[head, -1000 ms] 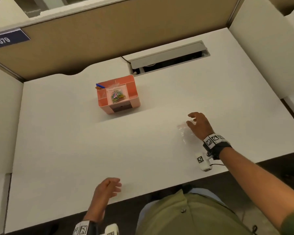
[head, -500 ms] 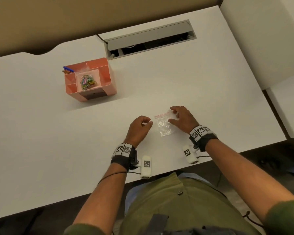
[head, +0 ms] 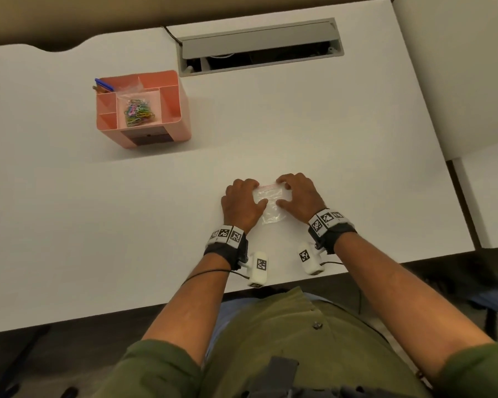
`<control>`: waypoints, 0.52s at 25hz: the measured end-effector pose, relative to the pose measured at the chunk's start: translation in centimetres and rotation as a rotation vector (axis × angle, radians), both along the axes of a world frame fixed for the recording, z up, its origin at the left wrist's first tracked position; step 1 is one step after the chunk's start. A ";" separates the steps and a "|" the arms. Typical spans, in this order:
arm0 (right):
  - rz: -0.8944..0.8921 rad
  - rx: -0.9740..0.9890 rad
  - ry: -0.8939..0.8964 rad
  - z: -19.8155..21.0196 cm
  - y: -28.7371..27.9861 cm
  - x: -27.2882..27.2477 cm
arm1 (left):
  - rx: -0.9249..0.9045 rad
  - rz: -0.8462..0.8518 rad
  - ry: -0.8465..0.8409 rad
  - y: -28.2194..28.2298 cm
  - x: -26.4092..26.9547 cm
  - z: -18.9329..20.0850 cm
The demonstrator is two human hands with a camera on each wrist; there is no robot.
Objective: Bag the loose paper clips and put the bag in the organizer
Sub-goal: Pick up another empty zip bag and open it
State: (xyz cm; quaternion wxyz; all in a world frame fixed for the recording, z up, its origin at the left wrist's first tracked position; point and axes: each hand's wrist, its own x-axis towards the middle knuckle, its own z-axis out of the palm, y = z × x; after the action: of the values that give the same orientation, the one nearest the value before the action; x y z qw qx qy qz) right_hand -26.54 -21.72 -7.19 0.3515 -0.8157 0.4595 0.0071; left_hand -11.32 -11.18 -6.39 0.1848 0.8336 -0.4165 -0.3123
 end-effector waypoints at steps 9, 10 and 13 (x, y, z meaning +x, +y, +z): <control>-0.005 0.026 0.010 -0.1 0.0 0.0 | 0.026 -0.022 -0.089 -0.6 -0.2 -0.2; -0.008 0.027 -0.003 -0.1 0.1 0.0 | 0.015 -0.020 -0.079 -0.5 -0.2 -0.1; -0.074 0.075 -0.099 0.1 0.2 0.0 | -0.035 0.021 0.033 -0.4 0.2 0.0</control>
State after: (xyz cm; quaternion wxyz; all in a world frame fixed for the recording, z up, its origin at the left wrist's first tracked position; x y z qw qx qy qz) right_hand -26.57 -21.52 -7.04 0.4043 -0.7836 0.4708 -0.0291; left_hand -11.13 -11.53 -6.35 0.2093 0.8293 -0.4100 -0.3168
